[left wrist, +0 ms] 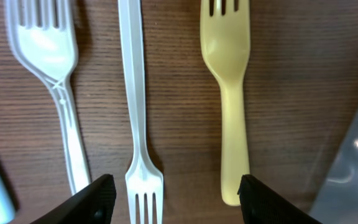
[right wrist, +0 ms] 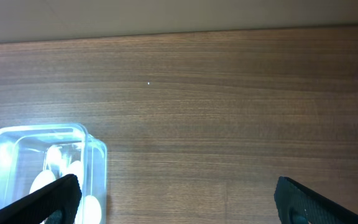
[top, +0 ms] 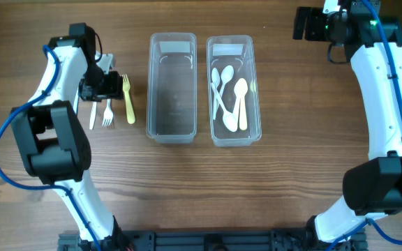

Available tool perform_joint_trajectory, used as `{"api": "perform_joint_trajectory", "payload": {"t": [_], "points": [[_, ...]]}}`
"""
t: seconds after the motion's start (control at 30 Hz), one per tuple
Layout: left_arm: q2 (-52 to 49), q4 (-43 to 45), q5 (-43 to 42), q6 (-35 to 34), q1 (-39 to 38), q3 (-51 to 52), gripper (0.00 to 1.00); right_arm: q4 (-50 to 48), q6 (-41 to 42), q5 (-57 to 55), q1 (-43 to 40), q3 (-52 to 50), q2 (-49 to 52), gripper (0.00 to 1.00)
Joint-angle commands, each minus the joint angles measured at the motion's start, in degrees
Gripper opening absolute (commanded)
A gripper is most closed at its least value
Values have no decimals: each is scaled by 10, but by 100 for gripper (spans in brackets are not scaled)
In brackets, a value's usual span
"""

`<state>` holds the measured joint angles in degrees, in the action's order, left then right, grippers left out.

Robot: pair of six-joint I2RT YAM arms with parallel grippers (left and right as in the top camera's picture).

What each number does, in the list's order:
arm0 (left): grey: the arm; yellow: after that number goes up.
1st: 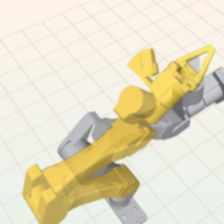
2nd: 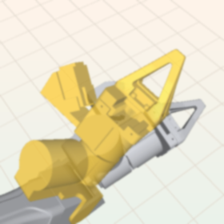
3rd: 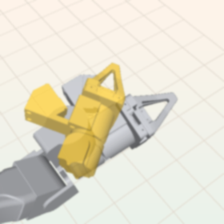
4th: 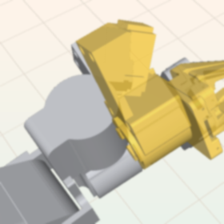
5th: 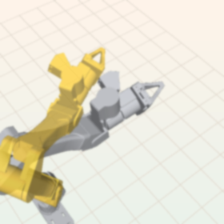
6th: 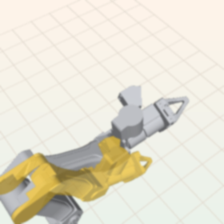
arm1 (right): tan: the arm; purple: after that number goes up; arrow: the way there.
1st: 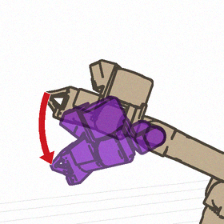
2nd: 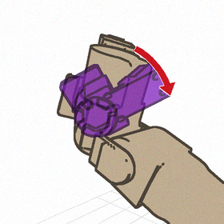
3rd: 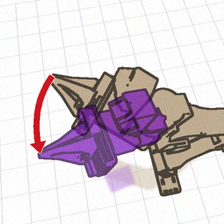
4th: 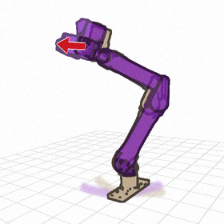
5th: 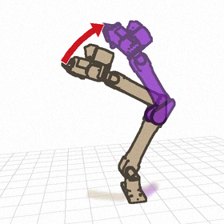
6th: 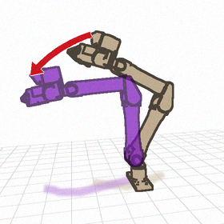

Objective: Pack container
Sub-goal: 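Move the left gripper over the forks and grasp a white fork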

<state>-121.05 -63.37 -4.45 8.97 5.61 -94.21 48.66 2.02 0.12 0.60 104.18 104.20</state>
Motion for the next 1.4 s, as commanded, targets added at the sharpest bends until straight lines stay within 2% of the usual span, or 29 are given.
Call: {"api": "perform_joint_trajectory", "payload": {"t": [0.0,0.13,0.27,0.63,0.73,0.9,0.97,1.2,1.37], "points": [[-9,19,-13,13,-2,27,65,-2,-5,-5,2,8,-9,100],[-9,37,-7,13,-2,47,59,-2,-5,-5,2,8,-9,100],[-9,61,11,13,-2,64,67,-2,-5,-6,2,8,-9,100],[-9,101,29,0,-1,81,68,-2,-5,-5,2,8,-9,100],[-10,100,45,-11,4,81,63,-2,-5,-6,2,8,-9,100],[-10,101,45,-11,17,81,48,-2,-5,-6,2,8,-9,100],[-10,101,45,-11,19,81,30,-2,-5,-5,2,8,-9,100],[-10,101,45,-11,19,81,22,-2,-5,-6,2,8,-9,100],[-10,108,38,-11,19,81,24,-2,-5,-6,2,8,-9,100]]}}
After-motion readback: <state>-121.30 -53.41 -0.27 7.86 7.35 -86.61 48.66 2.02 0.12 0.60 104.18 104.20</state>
